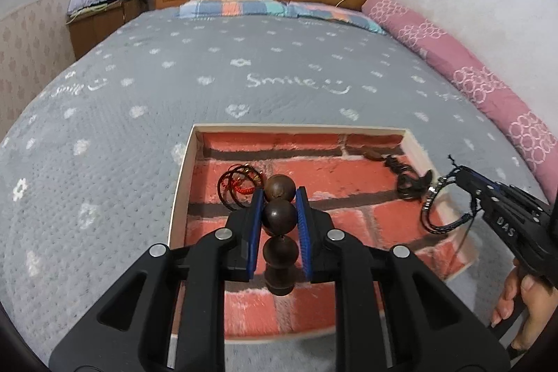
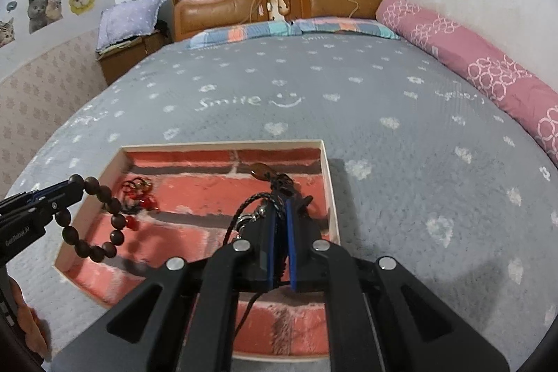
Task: Organize jewelry
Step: 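Carry both bracelets over the tray and lower them inside, then open both tools to release the bracelets in the tray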
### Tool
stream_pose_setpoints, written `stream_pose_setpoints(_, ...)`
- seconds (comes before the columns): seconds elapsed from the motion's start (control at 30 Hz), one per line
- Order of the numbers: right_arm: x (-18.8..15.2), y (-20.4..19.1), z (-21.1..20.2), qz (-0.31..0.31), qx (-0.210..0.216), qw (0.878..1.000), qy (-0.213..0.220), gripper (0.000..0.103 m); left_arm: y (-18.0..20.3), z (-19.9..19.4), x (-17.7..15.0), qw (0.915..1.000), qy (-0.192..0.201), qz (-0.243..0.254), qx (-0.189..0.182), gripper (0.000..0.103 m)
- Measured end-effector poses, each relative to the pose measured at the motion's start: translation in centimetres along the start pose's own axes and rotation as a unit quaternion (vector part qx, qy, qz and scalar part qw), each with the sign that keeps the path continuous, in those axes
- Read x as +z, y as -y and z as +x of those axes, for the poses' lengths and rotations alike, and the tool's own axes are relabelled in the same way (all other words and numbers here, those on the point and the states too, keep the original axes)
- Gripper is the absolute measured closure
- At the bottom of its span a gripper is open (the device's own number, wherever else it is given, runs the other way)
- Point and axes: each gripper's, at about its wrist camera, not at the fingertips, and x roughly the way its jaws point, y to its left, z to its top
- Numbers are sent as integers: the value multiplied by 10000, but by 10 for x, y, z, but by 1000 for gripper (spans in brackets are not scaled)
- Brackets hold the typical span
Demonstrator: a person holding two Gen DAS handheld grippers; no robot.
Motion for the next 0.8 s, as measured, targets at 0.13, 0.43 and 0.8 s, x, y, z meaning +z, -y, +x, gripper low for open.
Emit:
stream_pose_setpoints(0.13,-5,2,17,-61,-81,9999,-138,97,-7,21,-5,9999,-139,-36,88,85)
stream_pose_setpoints(0.43,-15,6,53,-65,-227,9984,-516,97,-19,54,-10,9981,-469,9,393,85)
stream_pose_setpoints(0.8,-23,8,71,-71,-293,9959,-854,93,-36,72,-24,9955,-729,-111,587,59)
